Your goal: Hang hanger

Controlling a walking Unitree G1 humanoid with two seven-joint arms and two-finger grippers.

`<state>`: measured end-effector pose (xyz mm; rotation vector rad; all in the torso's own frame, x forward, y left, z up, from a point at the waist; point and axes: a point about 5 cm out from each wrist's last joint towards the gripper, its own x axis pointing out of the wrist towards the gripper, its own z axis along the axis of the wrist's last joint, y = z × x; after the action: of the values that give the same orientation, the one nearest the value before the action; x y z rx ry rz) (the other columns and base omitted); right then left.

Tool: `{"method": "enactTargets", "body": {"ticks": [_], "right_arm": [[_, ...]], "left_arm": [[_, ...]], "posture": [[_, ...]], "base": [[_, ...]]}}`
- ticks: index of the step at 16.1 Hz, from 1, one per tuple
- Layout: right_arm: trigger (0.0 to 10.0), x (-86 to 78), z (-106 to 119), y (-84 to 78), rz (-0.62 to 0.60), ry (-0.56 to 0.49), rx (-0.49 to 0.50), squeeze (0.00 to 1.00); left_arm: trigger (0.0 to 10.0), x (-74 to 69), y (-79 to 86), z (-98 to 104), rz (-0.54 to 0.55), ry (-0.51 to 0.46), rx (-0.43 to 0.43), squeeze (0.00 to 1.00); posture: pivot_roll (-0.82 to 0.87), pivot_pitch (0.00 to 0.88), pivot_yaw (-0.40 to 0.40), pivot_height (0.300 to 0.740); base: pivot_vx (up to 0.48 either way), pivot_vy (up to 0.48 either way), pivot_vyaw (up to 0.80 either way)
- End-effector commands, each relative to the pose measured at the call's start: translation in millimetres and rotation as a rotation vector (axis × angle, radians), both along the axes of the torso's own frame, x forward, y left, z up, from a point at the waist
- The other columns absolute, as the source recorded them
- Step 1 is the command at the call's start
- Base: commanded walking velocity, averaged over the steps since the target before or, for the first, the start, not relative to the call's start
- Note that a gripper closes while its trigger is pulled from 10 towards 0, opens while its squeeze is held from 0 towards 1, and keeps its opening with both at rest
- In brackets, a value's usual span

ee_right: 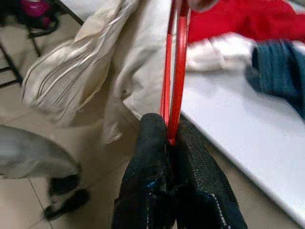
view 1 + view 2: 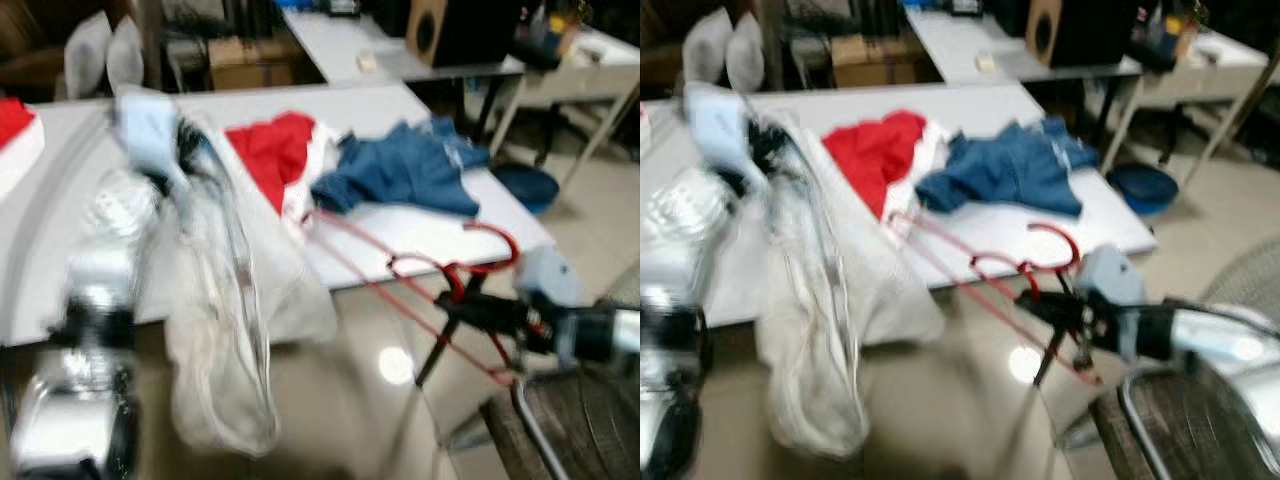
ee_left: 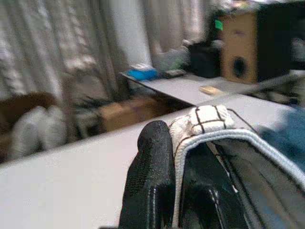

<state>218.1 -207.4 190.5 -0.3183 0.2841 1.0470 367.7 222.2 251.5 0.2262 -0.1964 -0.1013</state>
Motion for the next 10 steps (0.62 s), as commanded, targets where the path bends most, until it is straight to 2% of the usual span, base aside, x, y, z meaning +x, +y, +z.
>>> {"method": "enactTargets", "body": {"ticks": [1,2,5,7,8,9,10], "right_arm": [[10.0,-2.8,6,6.9,0.065,0.002,0.024,0.0],[10.0,-3.8,8,9.4,0.092,0.009,0.025,0.0],[10.0,-1.4,17,26.5,0.198,0.005,0.044,0.0],[10.0,4.2,20,31.0,0.21,-0.028,0.048,0.0],[10.0,16.4,22,38.4,0.2,-0.064,0.049,0.0],[10.0,21.9,22,42.4,0.199,-0.074,0.048,0.0],[10.0,28.1,21,50.4,0.203,-0.087,0.046,0.0]], "left_arm": [[10.0,-1.7,10.9,36,0.032,-0.146,0.0,0.0],[10.0,1.7,7.0,45,0.002,-0.166,0.008,0.0],[10.0,15.9,-17.6,88,-0.123,-0.269,0.003,0.0],[10.0,17.5,-25.7,110,-0.158,-0.326,-0.003,0.0],[10.0,17.0,-35.6,130,-0.226,-0.37,-0.053,0.0],[10.0,16.3,-42.2,135,-0.281,-0.368,-0.069,0.0],[10.0,14.3,-53.6,136,-0.37,-0.349,-0.045,0.0]], "posture": [[-0.1,0.001,0.003,0.74],[-0.1,0.0,0.001,0.74],[-0.1,0.0,-0.008,0.74],[-0.1,0.0,-0.008,0.74],[-0.1,0.0,-0.005,0.74],[-0.1,0.0,-0.003,0.74],[-0.1,0.0,0.002,0.74]], "base": [[0.48,0.0,0.0],[0.48,0.0,0.0],[0.48,0.0,0.0],[0.48,0.0,0.0],[0.36,0.0,0.0],[0.0,0.0,0.0],[0.0,0.0,0.0]]}}
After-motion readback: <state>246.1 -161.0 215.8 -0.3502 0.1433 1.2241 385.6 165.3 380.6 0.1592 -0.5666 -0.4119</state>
